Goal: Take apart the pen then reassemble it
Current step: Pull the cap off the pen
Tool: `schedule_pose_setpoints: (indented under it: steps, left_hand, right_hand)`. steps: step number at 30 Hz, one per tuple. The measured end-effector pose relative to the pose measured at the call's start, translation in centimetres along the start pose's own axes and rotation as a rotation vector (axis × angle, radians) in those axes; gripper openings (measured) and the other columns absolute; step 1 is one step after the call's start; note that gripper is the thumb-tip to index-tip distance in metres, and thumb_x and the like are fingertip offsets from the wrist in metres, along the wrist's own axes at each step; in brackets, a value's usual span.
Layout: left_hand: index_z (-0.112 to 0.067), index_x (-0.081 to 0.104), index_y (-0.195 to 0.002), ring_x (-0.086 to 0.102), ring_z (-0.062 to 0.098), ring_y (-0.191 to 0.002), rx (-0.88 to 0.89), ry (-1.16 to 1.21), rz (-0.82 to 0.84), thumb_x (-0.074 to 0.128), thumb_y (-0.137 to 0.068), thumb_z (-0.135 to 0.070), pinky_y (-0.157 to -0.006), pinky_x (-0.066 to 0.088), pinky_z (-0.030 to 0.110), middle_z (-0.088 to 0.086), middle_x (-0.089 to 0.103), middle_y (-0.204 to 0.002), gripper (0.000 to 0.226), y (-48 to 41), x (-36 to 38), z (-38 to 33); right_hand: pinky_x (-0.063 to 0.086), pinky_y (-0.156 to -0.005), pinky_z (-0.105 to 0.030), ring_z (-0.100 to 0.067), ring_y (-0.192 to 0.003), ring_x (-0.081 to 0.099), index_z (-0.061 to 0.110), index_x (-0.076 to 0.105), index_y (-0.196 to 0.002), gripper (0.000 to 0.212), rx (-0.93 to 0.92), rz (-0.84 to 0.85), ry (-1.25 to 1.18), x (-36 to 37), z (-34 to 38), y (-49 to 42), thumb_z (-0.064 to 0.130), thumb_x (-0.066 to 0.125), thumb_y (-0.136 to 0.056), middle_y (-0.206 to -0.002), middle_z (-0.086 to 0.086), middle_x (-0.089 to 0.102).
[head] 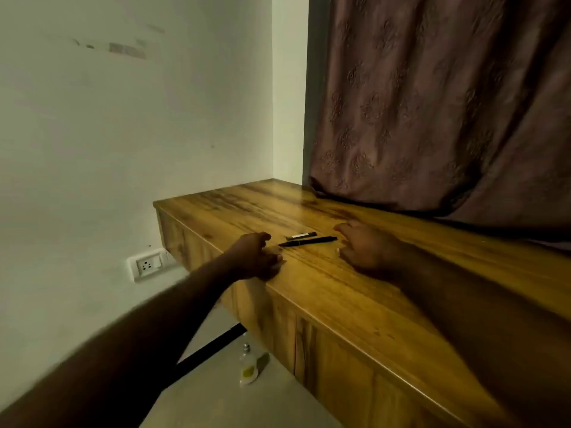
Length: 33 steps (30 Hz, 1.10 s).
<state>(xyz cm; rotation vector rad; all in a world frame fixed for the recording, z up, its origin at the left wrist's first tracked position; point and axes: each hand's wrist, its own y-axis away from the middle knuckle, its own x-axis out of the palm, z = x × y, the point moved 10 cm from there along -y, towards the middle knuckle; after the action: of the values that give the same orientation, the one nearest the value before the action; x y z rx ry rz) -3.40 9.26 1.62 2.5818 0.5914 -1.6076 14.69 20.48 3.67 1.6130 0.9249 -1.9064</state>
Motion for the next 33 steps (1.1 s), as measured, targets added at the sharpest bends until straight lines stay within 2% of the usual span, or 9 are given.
schedule_pose_setpoints:
  steps: [5,10,13,17,21,23,28,30,33]
  left_hand:
    - [-0.008,0.064,-0.106,0.054,0.027,-0.101,-0.011,-0.068,-0.100,0.058,-0.086,-0.043,-0.082,0.042,0.033,0.014,0.060,-0.109,0.041,-2.0,0.7,0.0]
    - [-0.015,0.067,-0.108,0.058,0.023,-0.092,0.025,-0.030,-0.125,0.059,-0.088,-0.035,-0.078,0.046,0.032,0.004,0.056,-0.098,0.029,-4.0,1.1,-1.2]
    - [-0.011,0.068,-0.098,0.064,0.022,-0.079,0.001,0.053,-0.148,0.061,-0.088,-0.028,-0.066,0.048,0.030,0.009,0.068,-0.090,0.021,-5.0,1.3,-1.1]
    - [-0.014,0.064,-0.083,0.061,0.020,-0.069,0.021,0.162,-0.185,0.064,-0.086,-0.028,-0.056,0.042,0.026,0.003,0.064,-0.074,0.014,-5.8,1.2,-0.4]
    - [-0.003,0.064,-0.082,0.058,0.020,-0.057,-0.060,0.629,-0.152,0.063,-0.088,-0.020,-0.051,0.046,0.030,0.008,0.062,-0.066,0.018,-5.6,1.9,1.1]
    - [-0.004,0.065,-0.082,0.056,0.023,-0.060,-0.081,0.856,-0.096,0.063,-0.087,-0.014,-0.054,0.046,0.032,0.011,0.059,-0.067,0.012,-5.5,2.7,1.3]
    - [-0.021,0.061,-0.086,0.058,0.023,-0.072,-0.036,0.855,-0.268,0.076,-0.076,-0.014,-0.067,0.048,0.038,0.005,0.060,-0.078,0.020,-5.2,0.6,2.1]
    - [-0.017,0.063,-0.096,0.061,0.021,-0.076,-0.019,0.825,-0.207,0.075,-0.077,-0.015,-0.072,0.051,0.039,0.005,0.063,-0.083,0.023,-5.1,0.8,1.6]
    - [-0.013,0.071,-0.084,0.061,0.025,-0.068,-0.009,0.907,-0.085,0.071,-0.080,-0.008,-0.067,0.052,0.037,0.010,0.066,-0.072,0.006,-4.6,1.9,0.5]
  right_hand:
    - [0.033,-0.110,-0.042,-0.028,-0.137,0.034,0.021,0.032,-0.146,0.058,0.119,-0.046,-0.112,2.5,-2.9,-1.5,0.040,0.047,-0.093,-0.150,-0.008,0.037]
    - [0.036,-0.107,-0.040,-0.029,-0.131,0.039,0.023,0.043,-0.141,0.051,0.141,-0.090,-0.182,3.3,-2.7,-4.1,0.040,0.048,-0.093,-0.142,-0.007,0.045]
    - [0.044,-0.095,-0.039,-0.024,-0.112,0.050,0.027,0.062,-0.115,0.027,0.125,-0.108,-0.288,3.6,-2.7,-5.3,0.035,0.054,-0.091,-0.116,-0.003,0.054]
    - [0.046,-0.074,-0.031,-0.015,-0.083,0.056,0.023,0.064,-0.090,0.004,0.137,-0.231,-0.656,2.8,-3.8,-5.4,0.022,0.066,-0.087,-0.089,0.000,0.061]
    - [0.045,-0.052,-0.021,-0.014,-0.063,0.057,0.011,0.060,-0.096,0.005,0.241,-0.358,-1.141,1.8,-5.2,-4.4,0.011,0.060,-0.091,-0.083,-0.009,0.064]
    - [0.047,-0.054,-0.025,-0.016,-0.064,0.061,0.005,0.058,-0.100,0.008,0.288,-0.365,-1.290,2.1,-5.0,-4.3,0.007,0.056,-0.093,-0.083,-0.013,0.066]
    - [0.053,-0.060,-0.028,-0.020,-0.068,0.065,0.005,0.056,-0.099,0.006,0.255,-0.293,-1.441,2.7,-3.3,-4.2,0.005,0.051,-0.095,-0.078,-0.014,0.065]
    - [0.053,-0.061,-0.032,-0.022,-0.067,0.065,0.006,0.054,-0.099,0.005,0.255,-0.291,-1.473,2.8,-3.2,-4.0,0.005,0.052,-0.095,-0.077,-0.016,0.064]
    - [0.053,-0.059,-0.032,-0.022,-0.063,0.065,0.004,0.049,-0.106,0.013,0.279,-0.333,-1.479,2.6,-3.5,-3.8,0.006,0.054,-0.094,-0.076,-0.017,0.064]
